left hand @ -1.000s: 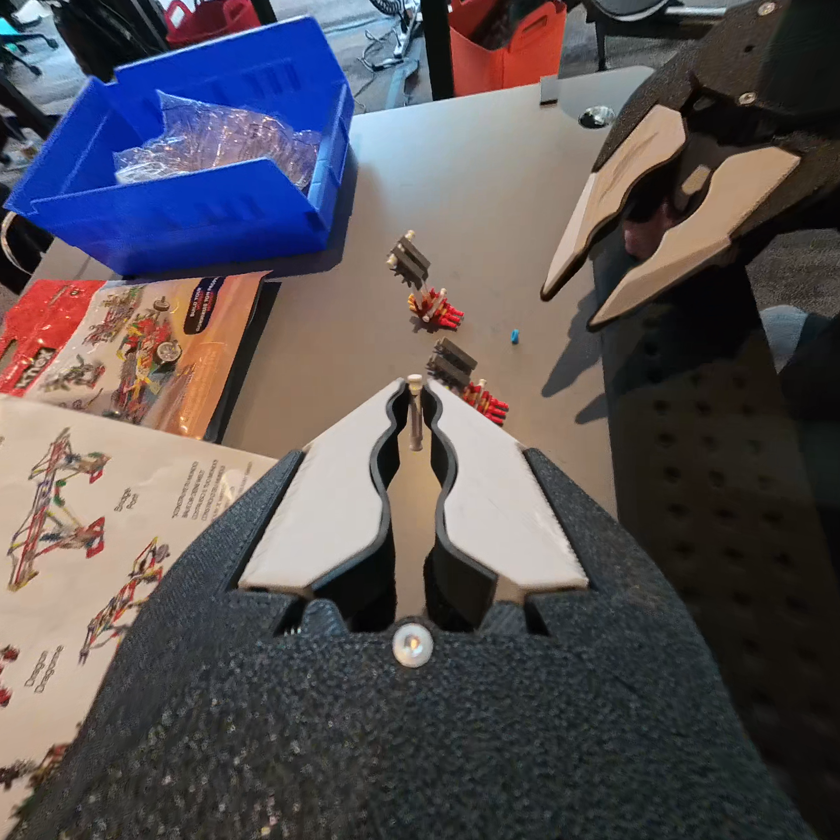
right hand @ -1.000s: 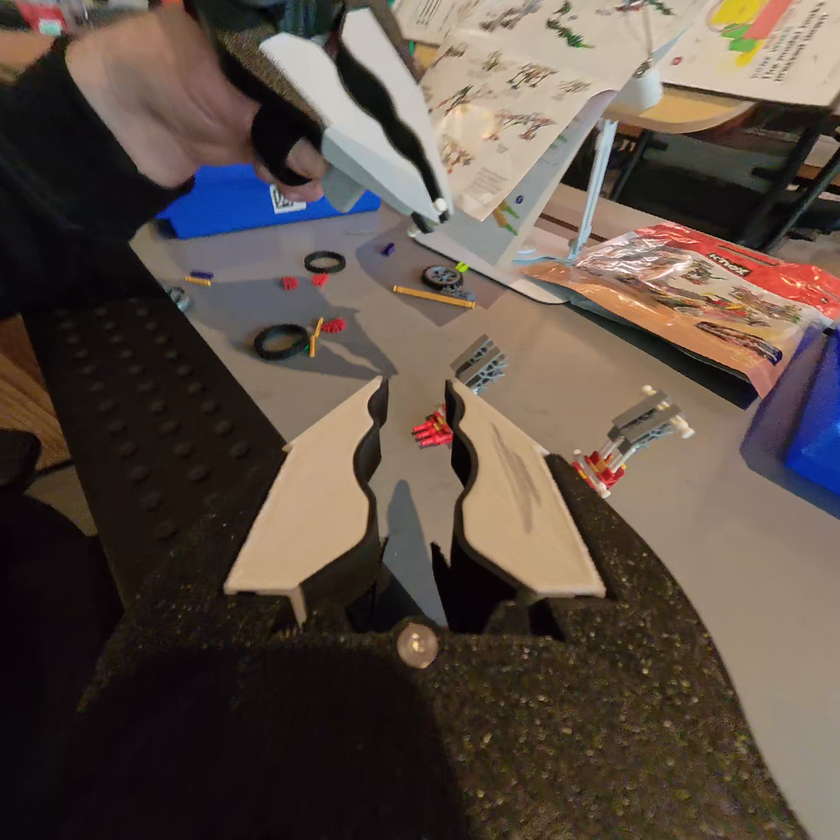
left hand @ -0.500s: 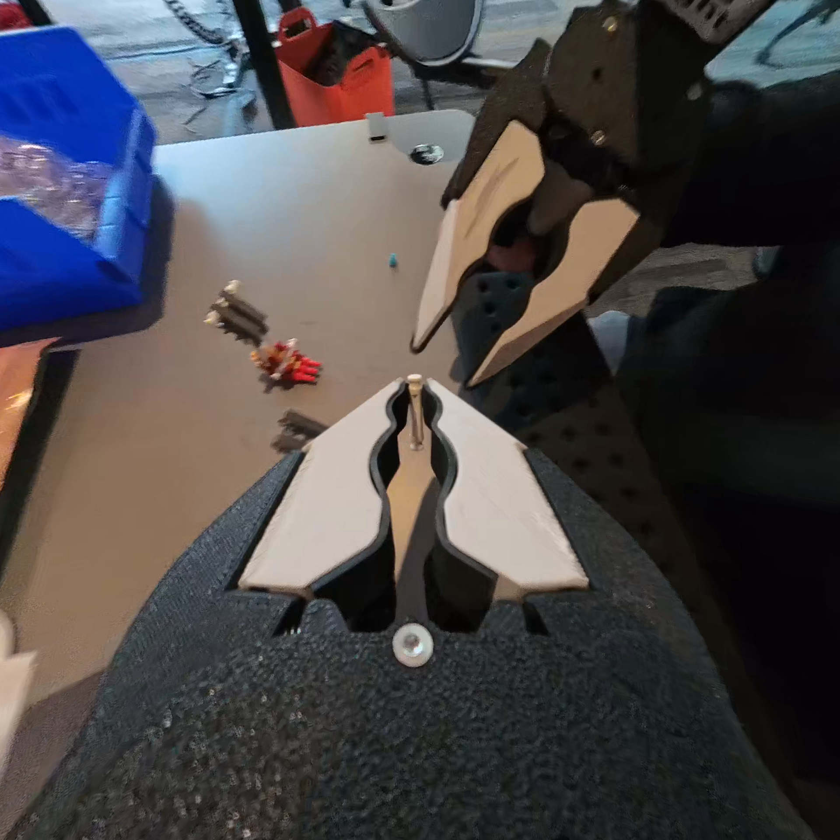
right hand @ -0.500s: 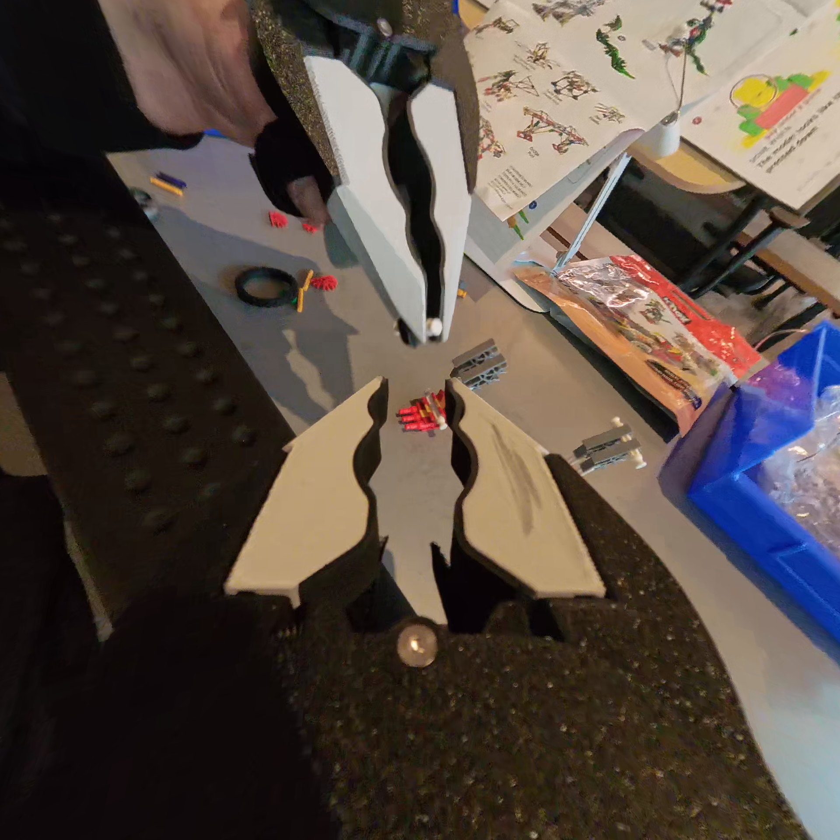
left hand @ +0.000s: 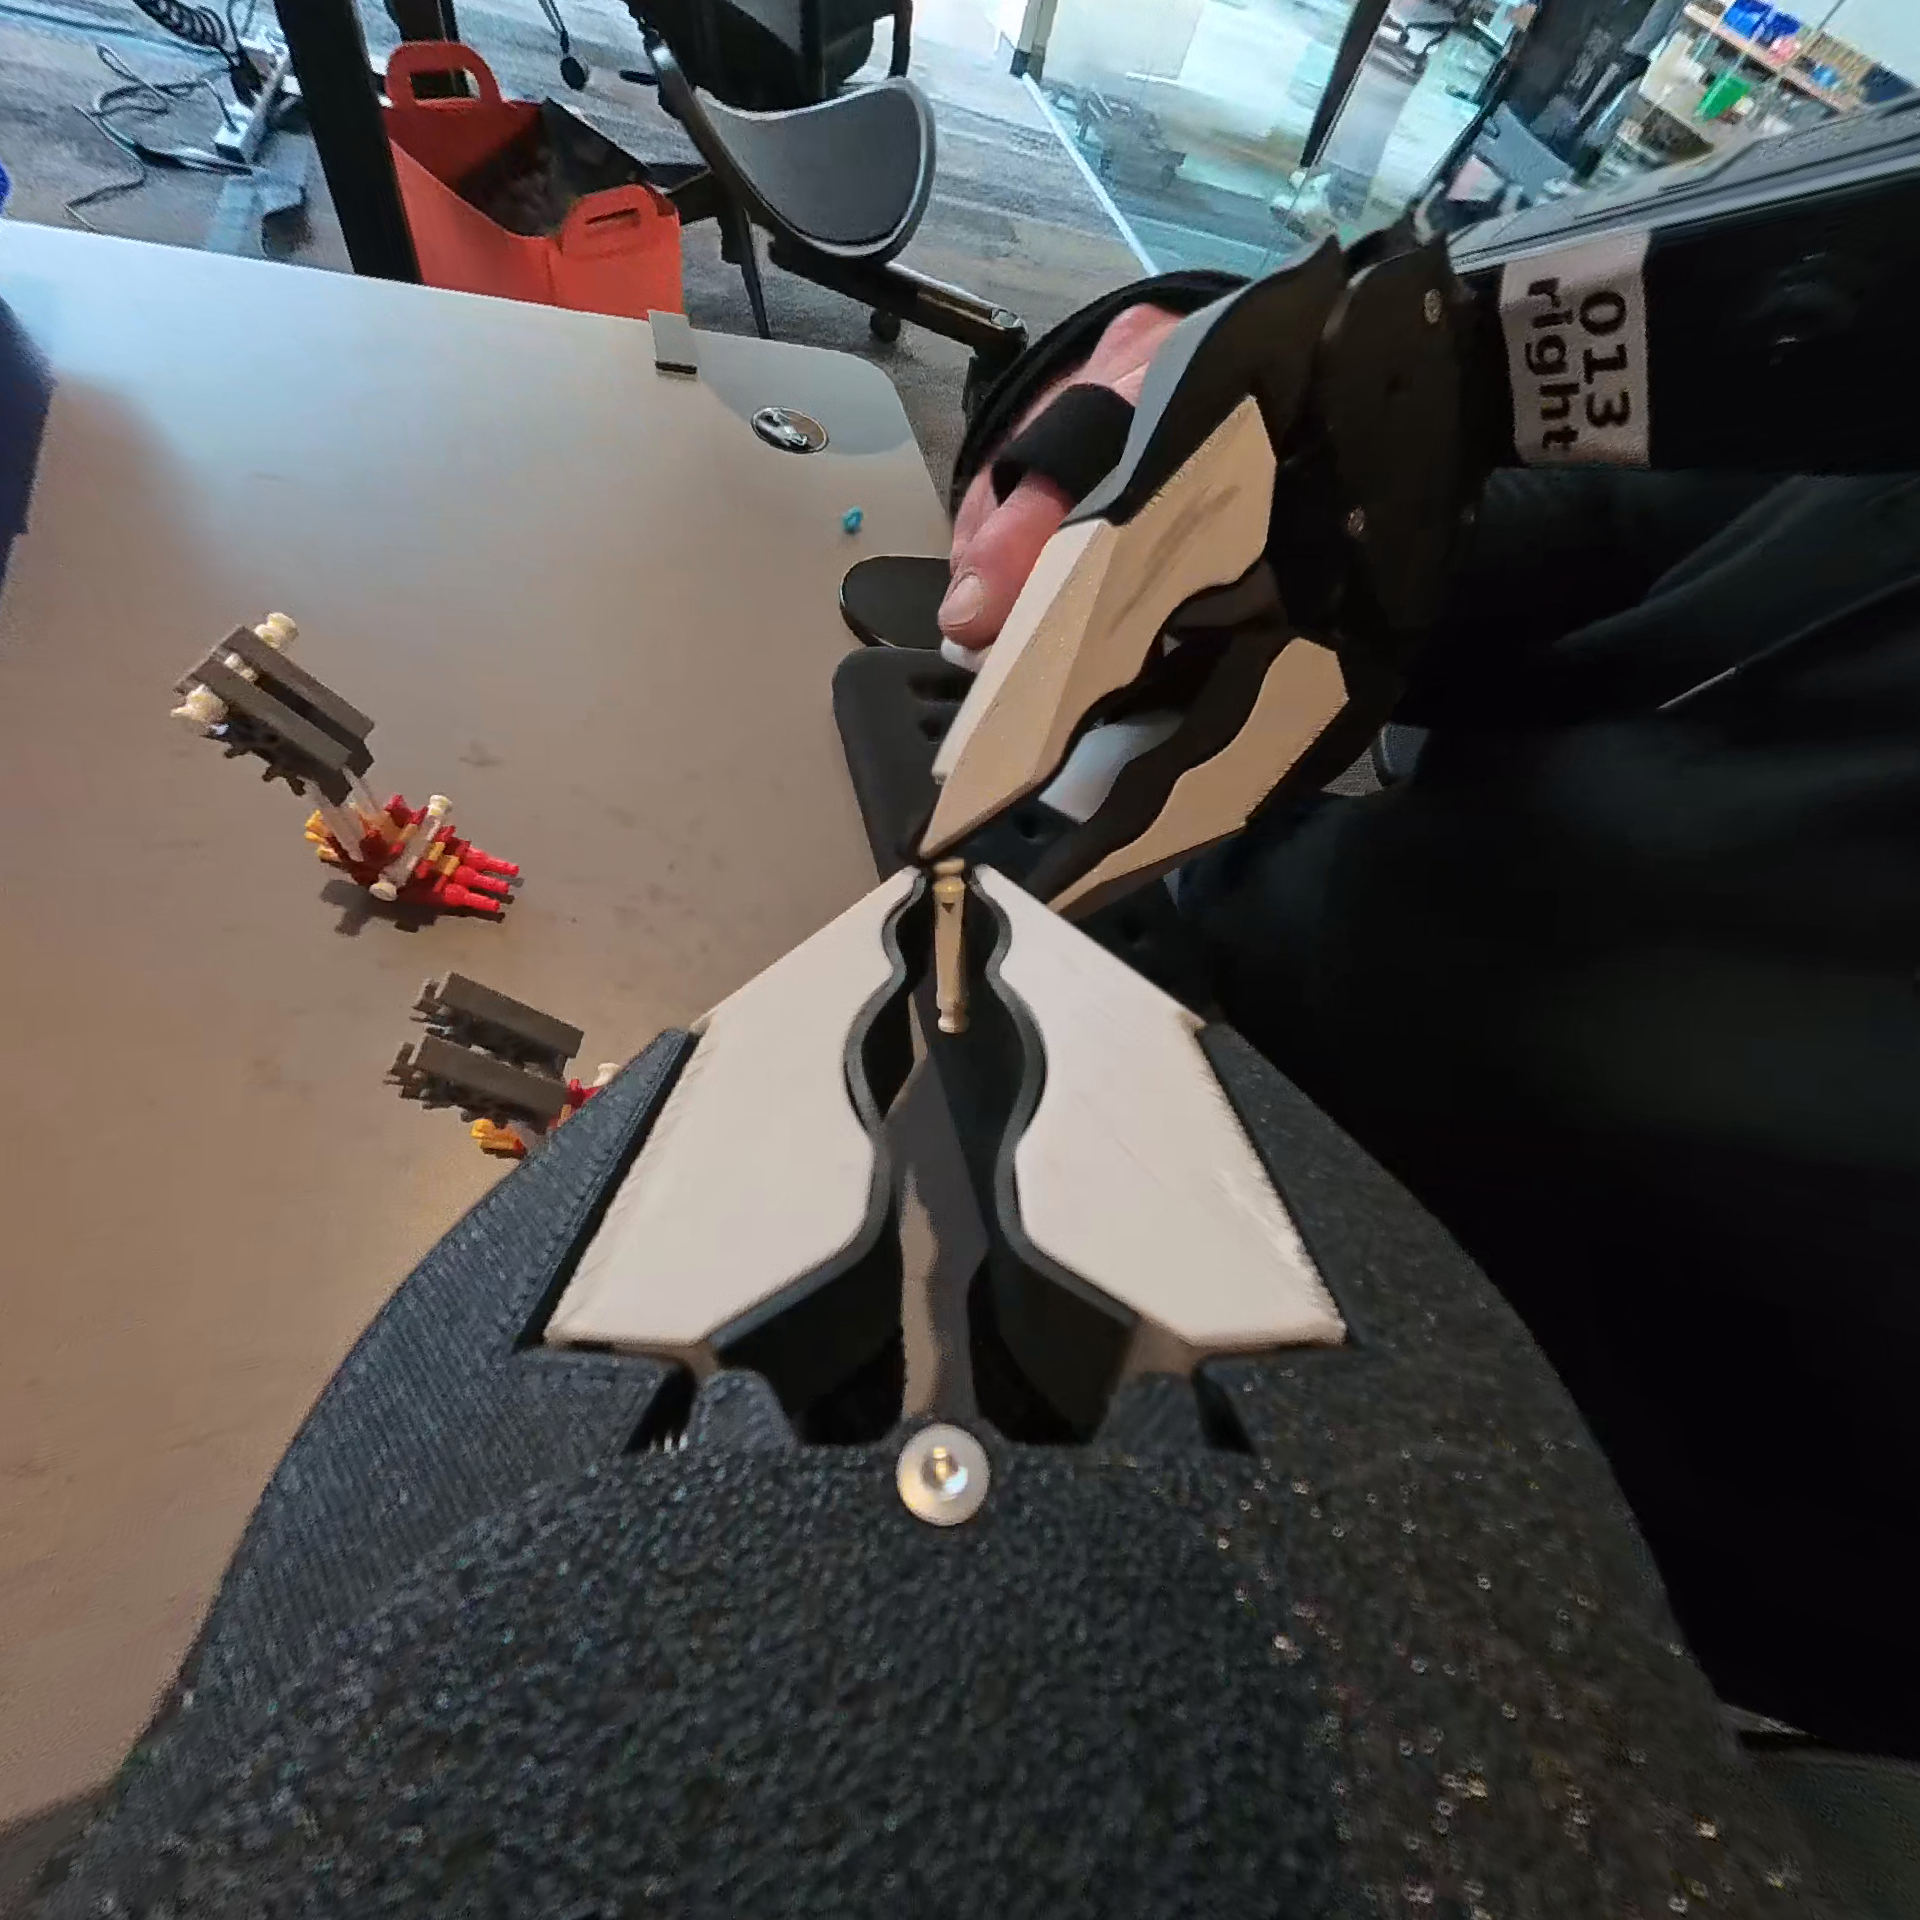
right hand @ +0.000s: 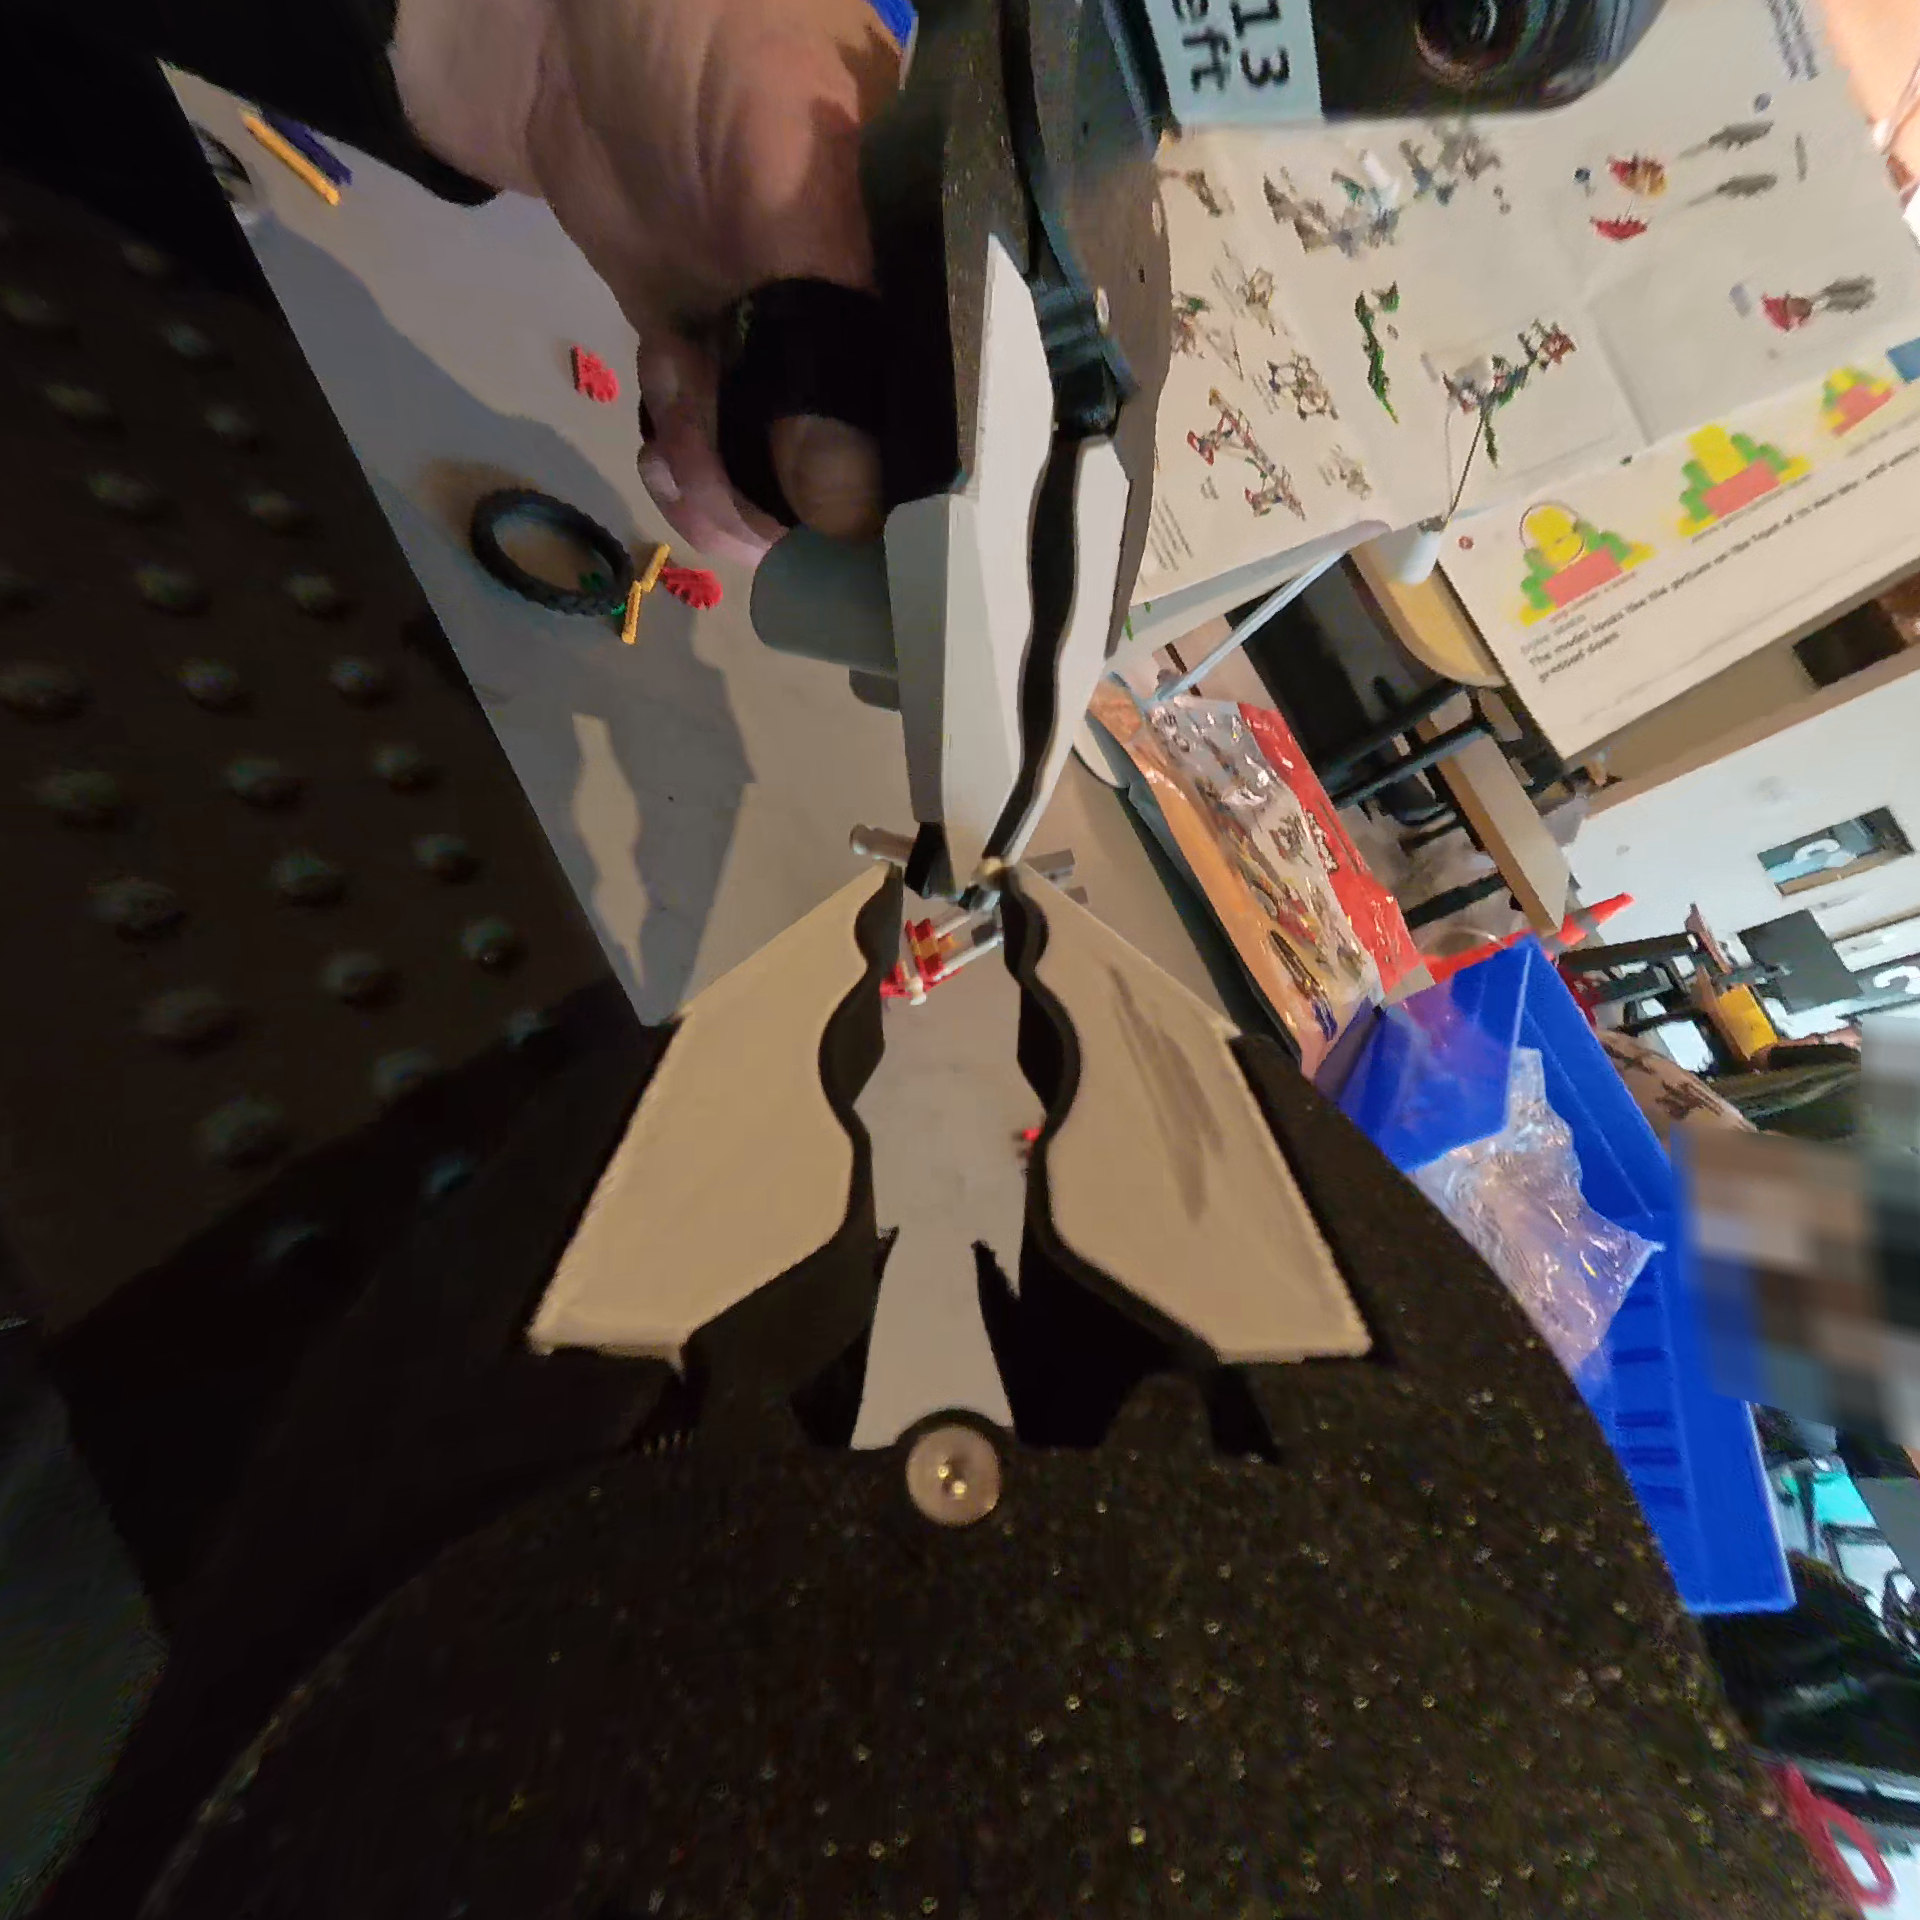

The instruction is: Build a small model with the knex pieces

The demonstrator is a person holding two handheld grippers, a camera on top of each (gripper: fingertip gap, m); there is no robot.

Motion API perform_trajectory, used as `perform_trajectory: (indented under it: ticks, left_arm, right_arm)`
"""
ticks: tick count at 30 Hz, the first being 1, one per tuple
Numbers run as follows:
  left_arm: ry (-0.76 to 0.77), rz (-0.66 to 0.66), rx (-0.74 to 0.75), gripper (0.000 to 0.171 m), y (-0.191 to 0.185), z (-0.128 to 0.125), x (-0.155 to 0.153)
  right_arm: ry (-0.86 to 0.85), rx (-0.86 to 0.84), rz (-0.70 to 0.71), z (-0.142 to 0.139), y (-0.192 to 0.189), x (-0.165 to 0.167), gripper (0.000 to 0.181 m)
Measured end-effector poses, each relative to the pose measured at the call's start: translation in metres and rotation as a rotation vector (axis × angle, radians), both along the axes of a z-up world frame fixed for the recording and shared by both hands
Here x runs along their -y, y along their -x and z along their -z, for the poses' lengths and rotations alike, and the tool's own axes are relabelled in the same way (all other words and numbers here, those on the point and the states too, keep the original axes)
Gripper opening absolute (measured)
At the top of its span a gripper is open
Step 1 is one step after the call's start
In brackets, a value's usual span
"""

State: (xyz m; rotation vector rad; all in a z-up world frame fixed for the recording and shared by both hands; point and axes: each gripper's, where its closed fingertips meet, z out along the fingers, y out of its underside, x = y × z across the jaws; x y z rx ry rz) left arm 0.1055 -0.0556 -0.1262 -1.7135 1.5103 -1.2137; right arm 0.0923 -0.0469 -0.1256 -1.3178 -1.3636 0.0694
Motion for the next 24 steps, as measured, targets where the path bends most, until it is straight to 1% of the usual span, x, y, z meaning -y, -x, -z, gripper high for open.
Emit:
perform_trajectory:
  ticks: [3,4,7,11,13,15,17,19,24]
  left_arm:
    - [-0.041,-0.017,-0.04,0.005,0.003,0.008,-0.003]
    - [-0.051,-0.019,-0.048,0.005,0.003,0.009,-0.003]
    - [-0.068,-0.015,-0.068,0.005,0.004,0.013,-0.001]
    - [-0.094,0.013,-0.083,0.005,-0.002,0.018,0.006]
    - [-0.096,0.04,-0.089,0.005,-0.011,0.022,0.014]
    - [-0.136,0.055,-0.123,0.005,-0.019,0.031,0.018]
    - [-0.167,0.061,-0.148,0.005,-0.029,0.038,0.022]
    - [-0.199,0.058,-0.142,0.005,-0.042,0.04,0.026]
    - [-0.258,0.05,-0.142,0.005,-0.073,0.045,0.032]
  right_arm:
    - [-0.019,0.005,0.036,0.002,-0.006,0.003,0.019]
    - [-0.03,-0.005,0.073,0.001,-0.013,0.004,0.02]
    - [-0.021,-0.048,0.218,0.007,-0.056,0.012,0.021]
    - [0.082,-0.124,0.322,0.027,-0.122,0.049,0.02]
    - [0.12,-0.139,0.326,0.037,-0.14,0.076,0.02]
    - [0.154,-0.134,0.315,0.048,-0.153,0.101,0.02]
    - [0.184,-0.158,0.35,0.053,-0.176,0.118,0.02]
    - [0.195,-0.233,0.423,0.048,-0.213,0.129,0.021]
    - [0.151,-0.453,0.662,0.022,-0.334,0.156,0.02]
